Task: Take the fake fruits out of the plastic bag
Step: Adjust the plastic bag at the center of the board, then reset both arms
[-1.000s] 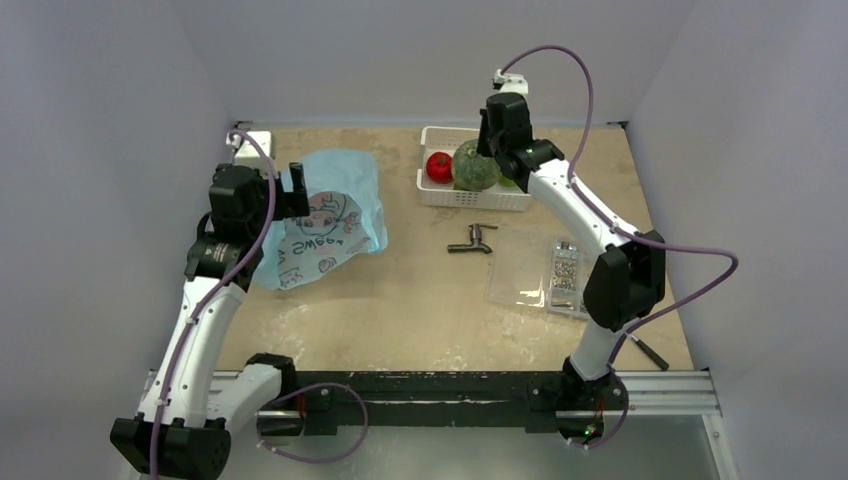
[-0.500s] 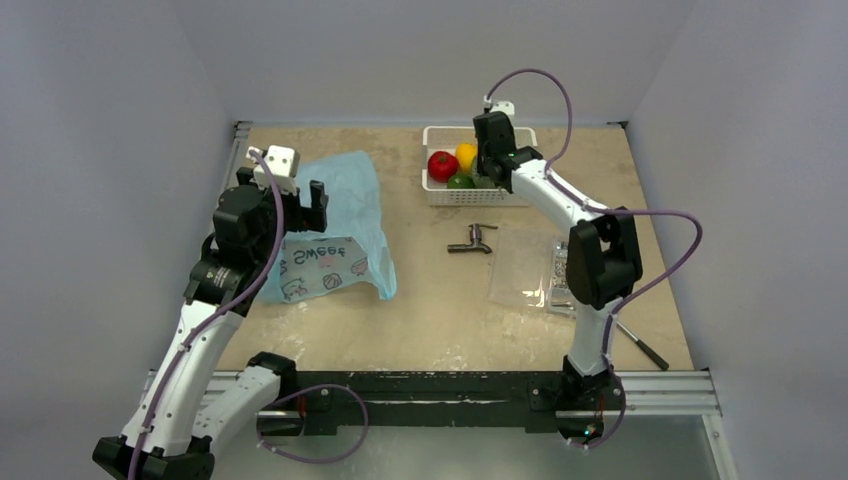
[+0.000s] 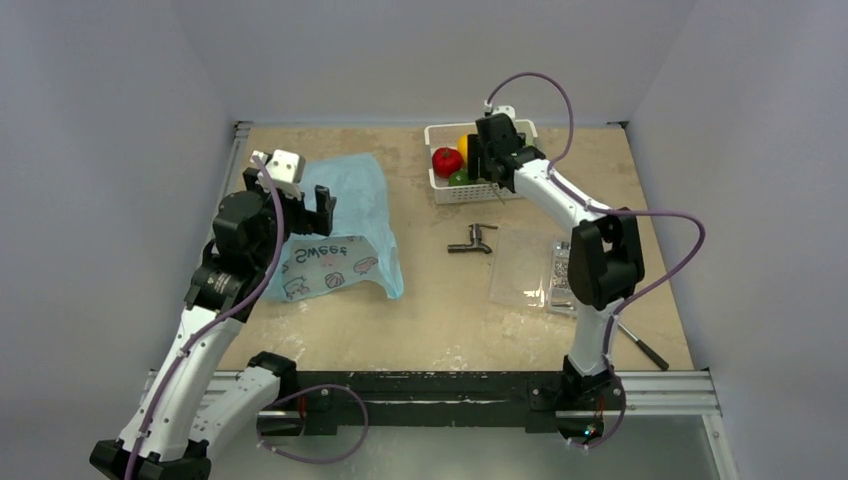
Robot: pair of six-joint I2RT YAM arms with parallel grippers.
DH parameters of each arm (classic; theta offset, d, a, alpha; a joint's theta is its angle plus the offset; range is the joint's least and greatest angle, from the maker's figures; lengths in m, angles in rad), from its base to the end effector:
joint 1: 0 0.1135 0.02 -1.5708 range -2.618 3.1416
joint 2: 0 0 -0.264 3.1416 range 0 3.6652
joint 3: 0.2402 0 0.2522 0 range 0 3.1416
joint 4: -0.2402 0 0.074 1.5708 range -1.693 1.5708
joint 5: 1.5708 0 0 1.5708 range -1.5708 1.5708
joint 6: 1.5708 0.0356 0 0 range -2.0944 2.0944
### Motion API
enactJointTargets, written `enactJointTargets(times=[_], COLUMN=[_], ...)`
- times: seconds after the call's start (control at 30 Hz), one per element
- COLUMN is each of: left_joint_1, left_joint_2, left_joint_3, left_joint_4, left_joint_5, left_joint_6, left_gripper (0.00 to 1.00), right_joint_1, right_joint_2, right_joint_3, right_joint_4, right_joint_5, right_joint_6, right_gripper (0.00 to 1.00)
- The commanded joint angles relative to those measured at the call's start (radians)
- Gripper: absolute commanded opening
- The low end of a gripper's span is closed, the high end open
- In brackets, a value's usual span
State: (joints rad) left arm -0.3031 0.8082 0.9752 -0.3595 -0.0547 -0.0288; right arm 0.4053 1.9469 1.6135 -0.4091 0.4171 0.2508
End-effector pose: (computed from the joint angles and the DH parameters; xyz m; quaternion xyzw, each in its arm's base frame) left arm 0.1693 -0.0509 0.3833 0.0883 0.7666 -0.0842 0.6304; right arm 0.4161 0.1628 0.2635 0.0140 0.8994 -0.0526 0.4338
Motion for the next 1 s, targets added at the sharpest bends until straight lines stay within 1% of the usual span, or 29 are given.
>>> enactJointTargets(times=[0.0,0.1,0.23,0.27,0.5,0.7,0.87,0.93,0.97], left_joint_1=[-0.016,-0.025,-0.037,-0.04,-0.042,-0.042,-0.042,-0.042,-0.042], left_joint_2=[-0.027,-0.037,-0.056,-0.061,-0.139,-0.231,-0.285,-0.302,-0.311], left_joint_3=[-0.014,-0.016,-0.015,-0.015,0.034,0.061,0.065,0.067,0.069], left_joint_4=[0.057,0.056,0.053,0.052,-0.05,-0.13,-0.162,-0.167,-0.172], left_joint_5=[0.016,0.006,0.006,0.006,0.049,0.05,0.085,0.092,0.093], left_joint_6=[0.024,0.025,0.024,0.023,-0.087,-0.182,-0.256,-0.278,-0.287], left_gripper=[0.93,0.93,0.93,0.93,0.94,0.95,0.95,0.95,0.95], right_joint_1=[-0.003,-0.002,-0.002,-0.002,-0.002,-0.002,-0.002,-0.002,-0.003], right_joint_2=[-0.166,-0.279,-0.451,-0.5,-0.87,-1.164,-1.288,-1.321,-1.338], right_joint_3=[-0.008,-0.055,-0.151,-0.172,-0.334,-0.483,-0.523,-0.532,-0.556], right_joint_4=[-0.02,-0.034,-0.033,-0.033,-0.005,0.045,0.025,0.005,0.022], right_joint_5=[-0.013,0.007,-0.003,-0.002,0.026,0.037,0.082,0.083,0.05], right_joint_6=[0.007,0.019,0.022,0.021,0.031,0.06,0.088,0.107,0.105], right_gripper=[0.8,0.9,0.98,0.99,0.99,0.99,0.99,0.99,0.99])
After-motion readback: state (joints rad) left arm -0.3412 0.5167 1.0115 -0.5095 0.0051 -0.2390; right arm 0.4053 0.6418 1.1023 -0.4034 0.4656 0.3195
